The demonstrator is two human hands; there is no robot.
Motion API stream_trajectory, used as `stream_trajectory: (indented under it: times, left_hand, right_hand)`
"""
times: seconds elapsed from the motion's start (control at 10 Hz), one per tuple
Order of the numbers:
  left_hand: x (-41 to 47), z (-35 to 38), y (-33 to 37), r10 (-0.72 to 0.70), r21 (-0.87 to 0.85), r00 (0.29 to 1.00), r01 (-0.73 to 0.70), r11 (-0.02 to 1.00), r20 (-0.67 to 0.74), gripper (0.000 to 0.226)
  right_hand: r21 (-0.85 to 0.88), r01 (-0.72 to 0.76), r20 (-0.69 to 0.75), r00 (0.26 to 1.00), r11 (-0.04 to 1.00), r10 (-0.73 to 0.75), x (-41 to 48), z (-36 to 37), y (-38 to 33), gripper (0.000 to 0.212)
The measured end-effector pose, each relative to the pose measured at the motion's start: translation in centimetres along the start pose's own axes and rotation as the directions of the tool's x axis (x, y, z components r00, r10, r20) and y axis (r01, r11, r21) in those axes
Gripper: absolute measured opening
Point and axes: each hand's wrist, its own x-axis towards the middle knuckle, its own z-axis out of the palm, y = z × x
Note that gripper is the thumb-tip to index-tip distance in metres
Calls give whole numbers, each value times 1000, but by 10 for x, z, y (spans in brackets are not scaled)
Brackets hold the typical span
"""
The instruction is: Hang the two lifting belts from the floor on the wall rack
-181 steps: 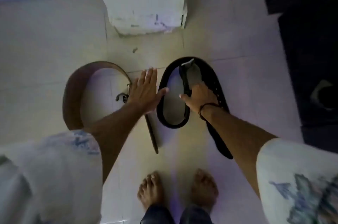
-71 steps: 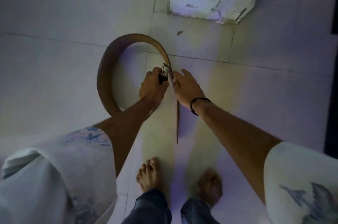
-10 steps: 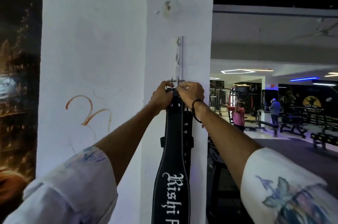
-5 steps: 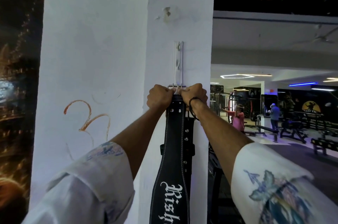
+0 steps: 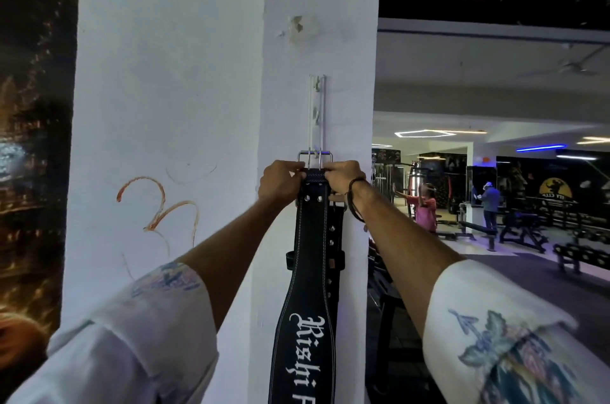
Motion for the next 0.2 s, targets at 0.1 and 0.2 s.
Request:
stream_trajectory:
  times: [0.1, 0.2]
  left_hand:
    - [-10, -13, -2, 51, 133, 998, -56, 990, 40, 34]
    - [-29, -27, 7, 66, 307, 995, -85, 948, 70, 45]
  right_hand:
    - [-133, 58, 123, 991, 989, -42, -22, -5, 4, 57]
    - [-428, 246, 70, 968, 870, -239, -39, -13, 9, 45]
